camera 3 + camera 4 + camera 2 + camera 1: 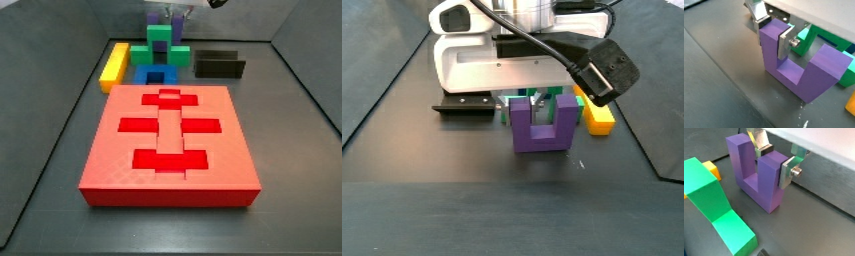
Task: Pick up the purple object. Move up. Move to above the board. Insert the purple object.
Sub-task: Pick up the purple object, then move up, then move to above the board.
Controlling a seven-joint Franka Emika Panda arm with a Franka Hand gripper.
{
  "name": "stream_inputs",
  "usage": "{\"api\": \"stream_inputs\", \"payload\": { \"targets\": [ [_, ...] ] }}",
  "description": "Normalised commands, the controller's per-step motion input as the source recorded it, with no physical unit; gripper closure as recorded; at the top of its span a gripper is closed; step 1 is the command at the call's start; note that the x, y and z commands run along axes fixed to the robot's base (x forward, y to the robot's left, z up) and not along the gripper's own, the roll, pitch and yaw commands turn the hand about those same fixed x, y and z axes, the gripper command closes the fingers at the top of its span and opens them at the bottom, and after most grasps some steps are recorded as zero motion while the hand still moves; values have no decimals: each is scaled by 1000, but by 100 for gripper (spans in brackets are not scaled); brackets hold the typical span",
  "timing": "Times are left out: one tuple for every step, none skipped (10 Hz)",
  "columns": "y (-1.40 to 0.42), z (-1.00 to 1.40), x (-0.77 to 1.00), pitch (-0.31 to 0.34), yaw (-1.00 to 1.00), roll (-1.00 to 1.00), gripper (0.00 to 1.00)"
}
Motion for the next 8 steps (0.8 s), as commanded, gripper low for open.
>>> {"api": "stream_inputs", "payload": {
  "targets": [
    [0, 0, 0, 0, 0, 0, 100],
    [0, 0, 0, 0, 0, 0, 100],
    [0, 833, 0, 0, 0, 0, 100],
    [7, 862, -37, 10, -32, -5, 100],
    [-3, 601, -88, 36, -43, 9, 100],
    [-4, 212, -25, 13, -19, 34, 100],
    [0, 1400, 0, 0, 0, 0, 100],
    [-7, 1400, -18, 26, 3, -11, 100]
  ]
}}
